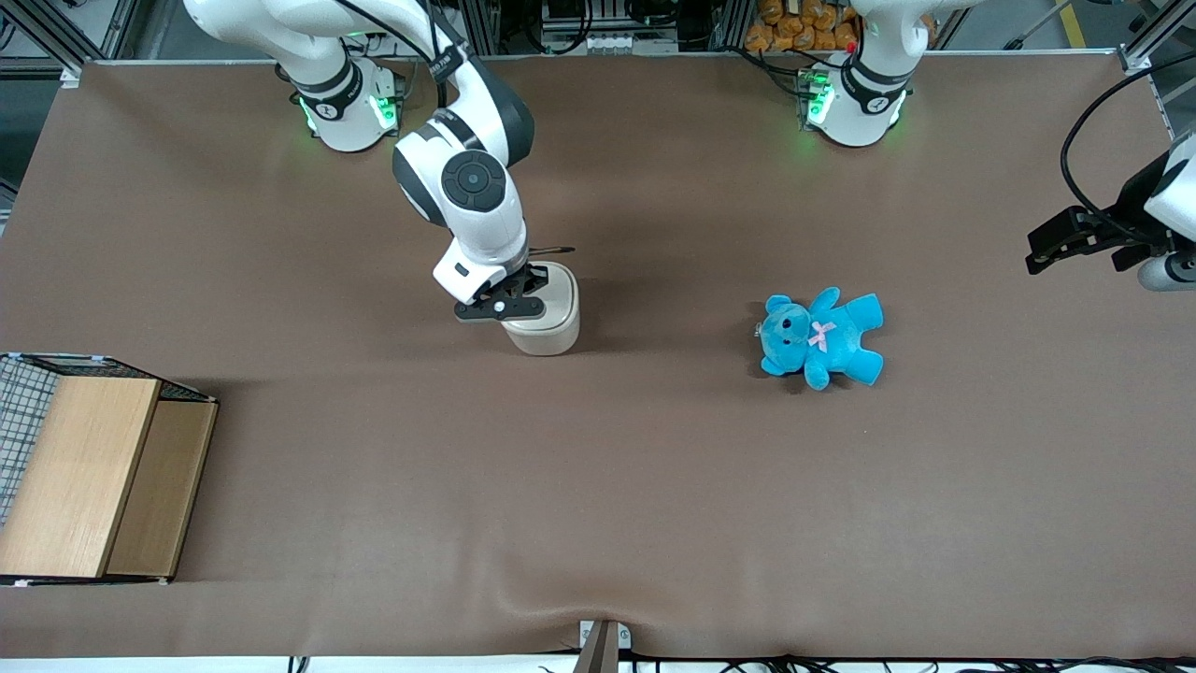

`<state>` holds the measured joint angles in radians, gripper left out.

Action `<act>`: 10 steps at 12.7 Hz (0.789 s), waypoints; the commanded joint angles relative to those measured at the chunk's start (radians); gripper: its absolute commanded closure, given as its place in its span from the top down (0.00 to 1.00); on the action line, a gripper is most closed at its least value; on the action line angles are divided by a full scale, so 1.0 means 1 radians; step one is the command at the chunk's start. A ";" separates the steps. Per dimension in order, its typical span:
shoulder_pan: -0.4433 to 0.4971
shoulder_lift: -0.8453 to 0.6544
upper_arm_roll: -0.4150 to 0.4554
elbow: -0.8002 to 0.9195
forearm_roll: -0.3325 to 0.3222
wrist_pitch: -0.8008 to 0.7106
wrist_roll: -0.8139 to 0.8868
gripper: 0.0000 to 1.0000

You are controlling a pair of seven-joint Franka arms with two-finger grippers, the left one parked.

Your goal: Open trash can with right arm

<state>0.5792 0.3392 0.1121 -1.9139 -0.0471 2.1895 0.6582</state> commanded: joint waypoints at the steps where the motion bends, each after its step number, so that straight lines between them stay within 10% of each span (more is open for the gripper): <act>1: 0.002 -0.005 0.001 -0.014 -0.023 0.015 0.034 0.00; 5: -0.012 -0.026 0.001 0.243 -0.022 -0.288 0.034 0.37; 10: -0.028 -0.014 -0.024 0.325 -0.020 -0.211 0.015 0.56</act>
<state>0.5645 0.3054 0.0942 -1.6024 -0.0488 1.9264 0.6678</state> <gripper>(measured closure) 0.489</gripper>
